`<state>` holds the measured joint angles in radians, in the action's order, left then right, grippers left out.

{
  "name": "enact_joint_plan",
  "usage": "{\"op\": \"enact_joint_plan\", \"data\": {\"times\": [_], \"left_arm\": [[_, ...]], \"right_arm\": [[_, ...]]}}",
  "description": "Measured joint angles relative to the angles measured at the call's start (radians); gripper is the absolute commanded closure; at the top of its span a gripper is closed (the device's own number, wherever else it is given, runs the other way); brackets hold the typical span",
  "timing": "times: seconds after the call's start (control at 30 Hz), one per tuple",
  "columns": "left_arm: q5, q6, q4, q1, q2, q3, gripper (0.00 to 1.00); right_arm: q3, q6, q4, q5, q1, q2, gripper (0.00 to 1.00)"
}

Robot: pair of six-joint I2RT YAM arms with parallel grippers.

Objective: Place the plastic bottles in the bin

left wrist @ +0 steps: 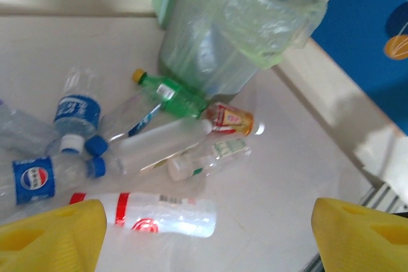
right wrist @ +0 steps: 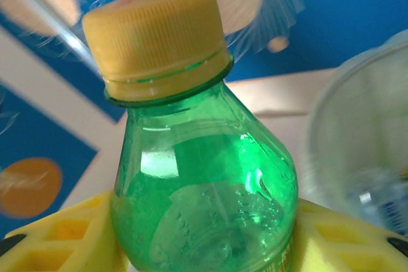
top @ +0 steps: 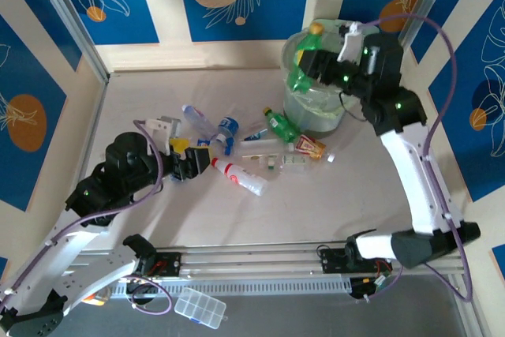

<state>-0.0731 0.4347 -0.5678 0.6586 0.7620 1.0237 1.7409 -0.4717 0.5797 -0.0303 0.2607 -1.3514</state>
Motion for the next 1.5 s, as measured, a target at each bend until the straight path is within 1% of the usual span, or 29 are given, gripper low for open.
{"op": "enact_joint_plan", "data": {"times": [0.1, 0.27, 0.33, 0.47, 0.57, 0.77, 1.0, 1.23, 1.5], "left_arm": [[0.011, -0.008, -0.025, 0.0, 0.011, -0.003, 0.17], [0.025, -0.029, -0.06, 0.0, 0.045, -0.003, 0.17], [0.026, -0.041, -0.066, 0.0, 0.05, -0.003, 0.17], [0.026, -0.052, -0.066, 0.0, 0.066, -0.003, 0.17], [0.026, -0.053, -0.065, 0.0, 0.086, -0.003, 0.17], [0.021, -0.056, -0.059, 0.0, 0.116, -0.003, 0.18], [0.006, -0.06, -0.048, 0.0, 0.118, -0.013, 0.19], [0.003, -0.059, -0.046, 0.0, 0.122, -0.017, 0.18], [0.007, -0.059, -0.047, 0.0, 0.136, -0.018, 0.17]], "right_arm": [[0.144, 0.038, 0.075, 0.085, -0.06, -0.127, 0.52], [0.371, 0.077, 0.221, 0.239, -0.108, -0.36, 0.51], [0.442, 0.079, 0.283, 0.277, -0.115, -0.439, 0.51], [0.639, 0.079, 0.44, 0.33, -0.121, -0.62, 0.51], [0.732, 0.084, 0.52, 0.361, -0.119, -0.721, 0.5], [0.76, 0.09, 0.61, 0.386, -0.116, -0.832, 0.5], [0.76, 0.091, 0.645, 0.378, -0.121, -0.913, 0.5], [0.765, 0.098, 0.652, 0.348, -0.129, -0.999, 0.43], [0.772, 0.094, 0.661, 0.329, -0.135, -1.022, 0.29]]}}
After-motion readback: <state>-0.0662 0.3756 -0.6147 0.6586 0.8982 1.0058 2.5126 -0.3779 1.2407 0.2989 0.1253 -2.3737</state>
